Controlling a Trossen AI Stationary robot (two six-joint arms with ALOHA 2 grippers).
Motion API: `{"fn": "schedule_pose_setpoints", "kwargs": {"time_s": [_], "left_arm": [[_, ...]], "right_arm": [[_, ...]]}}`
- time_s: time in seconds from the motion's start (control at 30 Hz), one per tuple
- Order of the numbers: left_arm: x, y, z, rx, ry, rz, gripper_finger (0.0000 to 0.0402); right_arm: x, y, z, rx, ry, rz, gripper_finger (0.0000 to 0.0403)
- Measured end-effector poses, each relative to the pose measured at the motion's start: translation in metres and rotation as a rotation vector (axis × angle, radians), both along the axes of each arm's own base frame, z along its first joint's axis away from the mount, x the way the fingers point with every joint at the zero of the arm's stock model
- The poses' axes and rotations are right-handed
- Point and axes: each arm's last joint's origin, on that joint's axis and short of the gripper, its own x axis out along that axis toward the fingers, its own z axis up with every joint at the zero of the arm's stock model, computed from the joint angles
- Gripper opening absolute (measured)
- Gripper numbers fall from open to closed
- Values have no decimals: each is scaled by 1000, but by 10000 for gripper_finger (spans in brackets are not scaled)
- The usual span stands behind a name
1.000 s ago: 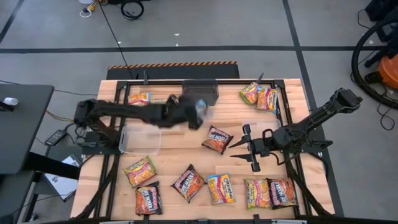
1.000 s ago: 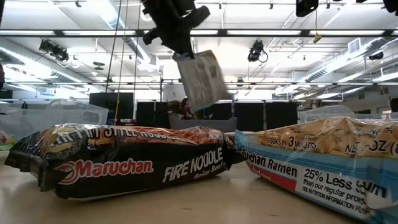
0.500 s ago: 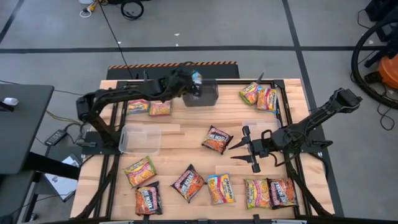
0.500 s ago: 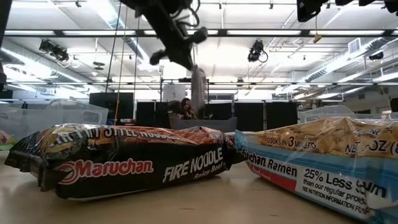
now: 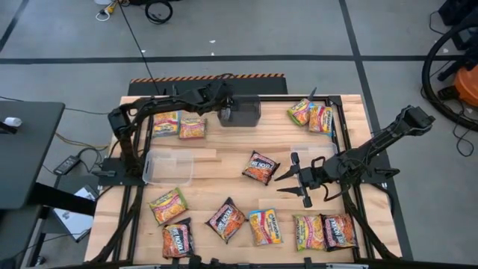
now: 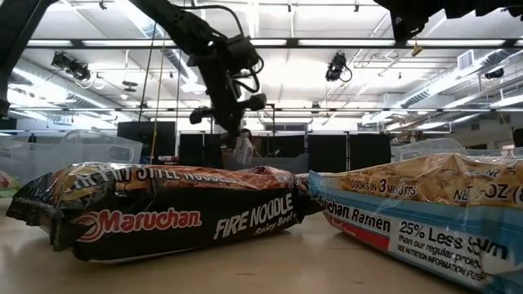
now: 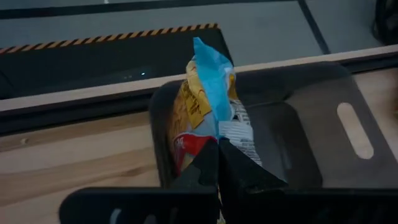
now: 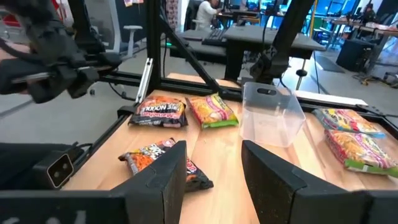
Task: Sort Maruchan noodles
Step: Put the blue noodle pack into the black bin
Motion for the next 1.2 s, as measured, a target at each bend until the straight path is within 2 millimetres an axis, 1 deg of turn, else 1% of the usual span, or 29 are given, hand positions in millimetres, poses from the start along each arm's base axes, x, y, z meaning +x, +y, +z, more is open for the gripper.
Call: {"fn": "schedule_pose_setpoints", "kwargs": {"time_s": [0.13,0.27,0.37,0.5,0.73,0.87,1.03,1.2], "left_arm": [[-11,6,3,-6,71,-11,0],[-23,13,2,-25,137,4,3],[-28,16,1,-26,183,-1,9],[-32,19,-1,-29,229,-3,11],[-39,20,-8,-43,288,2,18],[-42,22,-11,-55,321,3,41],[-45,26,-11,-61,316,-2,90],[-45,28,-11,-68,310,-9,133]], "right_arm": [[2,-6,0,0,-2,-89,160],[7,-20,0,-9,-5,-193,160],[12,-32,-1,-10,-4,-245,160],[23,-46,-10,-42,32,-289,160],[44,-65,-30,-31,74,-298,160],[50,-70,-40,-37,102,-318,163],[54,-74,-49,-43,137,-334,173],[56,-74,-52,-46,146,-334,176]]}}
